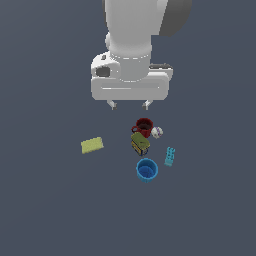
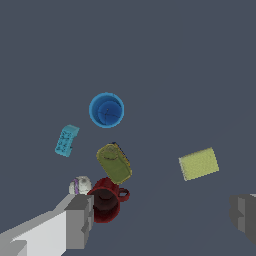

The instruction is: Pick up a designated object from a clutter of objects.

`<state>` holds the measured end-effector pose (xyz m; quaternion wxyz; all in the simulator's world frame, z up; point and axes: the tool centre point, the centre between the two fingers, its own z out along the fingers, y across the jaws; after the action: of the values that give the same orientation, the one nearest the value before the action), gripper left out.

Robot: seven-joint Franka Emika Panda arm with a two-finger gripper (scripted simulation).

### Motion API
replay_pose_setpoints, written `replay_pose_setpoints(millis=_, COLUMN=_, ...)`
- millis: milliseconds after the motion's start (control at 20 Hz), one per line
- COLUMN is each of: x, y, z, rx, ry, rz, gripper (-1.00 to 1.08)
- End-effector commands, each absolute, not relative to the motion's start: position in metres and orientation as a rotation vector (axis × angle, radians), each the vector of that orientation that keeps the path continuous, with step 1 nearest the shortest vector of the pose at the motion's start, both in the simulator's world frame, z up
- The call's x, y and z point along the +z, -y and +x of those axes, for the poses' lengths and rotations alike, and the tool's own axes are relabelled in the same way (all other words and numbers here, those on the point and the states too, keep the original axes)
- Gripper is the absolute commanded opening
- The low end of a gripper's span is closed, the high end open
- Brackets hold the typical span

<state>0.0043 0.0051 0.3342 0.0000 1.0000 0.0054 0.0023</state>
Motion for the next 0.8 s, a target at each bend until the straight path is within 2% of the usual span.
replay_pose_setpoints(millis=0, x=0.334, y=-0.005, z=0.004, rx=0.007, ry=-0.017, rz=3.142, gripper=1.00)
replay_pose_setpoints(millis=400, x=0.336, y=0.021, z=0.010, rx=0.018, ry=0.037, rz=3.153, gripper=1.00)
replay_pose_setpoints(millis=750, x=0.332, y=0.017, z=0.012, rx=0.017, ry=0.047, rz=3.151, gripper=1.00)
